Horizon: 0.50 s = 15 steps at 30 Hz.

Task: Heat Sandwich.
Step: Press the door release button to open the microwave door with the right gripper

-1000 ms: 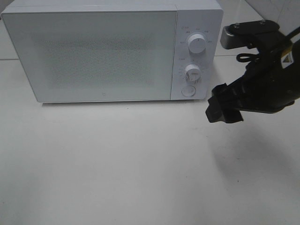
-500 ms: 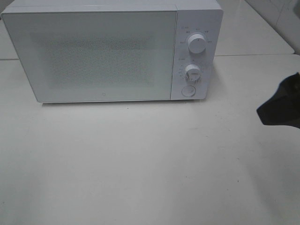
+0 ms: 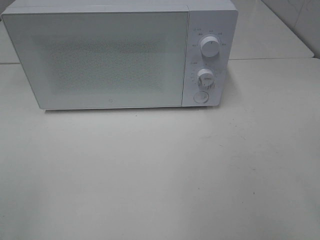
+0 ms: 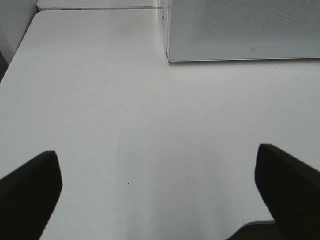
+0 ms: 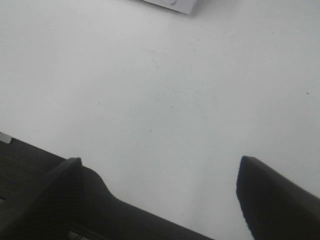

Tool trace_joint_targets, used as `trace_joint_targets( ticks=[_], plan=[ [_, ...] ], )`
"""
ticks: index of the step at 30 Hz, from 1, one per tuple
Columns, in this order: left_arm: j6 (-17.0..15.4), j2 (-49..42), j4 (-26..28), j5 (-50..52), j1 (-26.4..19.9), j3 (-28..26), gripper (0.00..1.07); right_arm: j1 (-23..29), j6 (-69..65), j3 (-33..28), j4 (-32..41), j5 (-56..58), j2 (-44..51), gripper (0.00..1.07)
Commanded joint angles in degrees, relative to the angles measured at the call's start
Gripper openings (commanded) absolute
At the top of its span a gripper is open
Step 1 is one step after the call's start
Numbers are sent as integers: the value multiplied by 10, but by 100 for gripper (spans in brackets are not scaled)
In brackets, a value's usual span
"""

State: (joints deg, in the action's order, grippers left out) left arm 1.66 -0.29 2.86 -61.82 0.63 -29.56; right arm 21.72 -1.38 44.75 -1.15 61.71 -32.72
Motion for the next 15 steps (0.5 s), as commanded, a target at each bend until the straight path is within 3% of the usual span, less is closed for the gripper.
trace_joint_targets(
  ticks=[1, 15],
  plan=[
    [-1, -9, 4, 2, -1, 1, 98, -53, 23, 1, -2, 29, 54, 76],
    [-1, -9, 4, 2, -1, 1, 98, -156, 14, -117, -2, 2, 250, 76]
  ],
)
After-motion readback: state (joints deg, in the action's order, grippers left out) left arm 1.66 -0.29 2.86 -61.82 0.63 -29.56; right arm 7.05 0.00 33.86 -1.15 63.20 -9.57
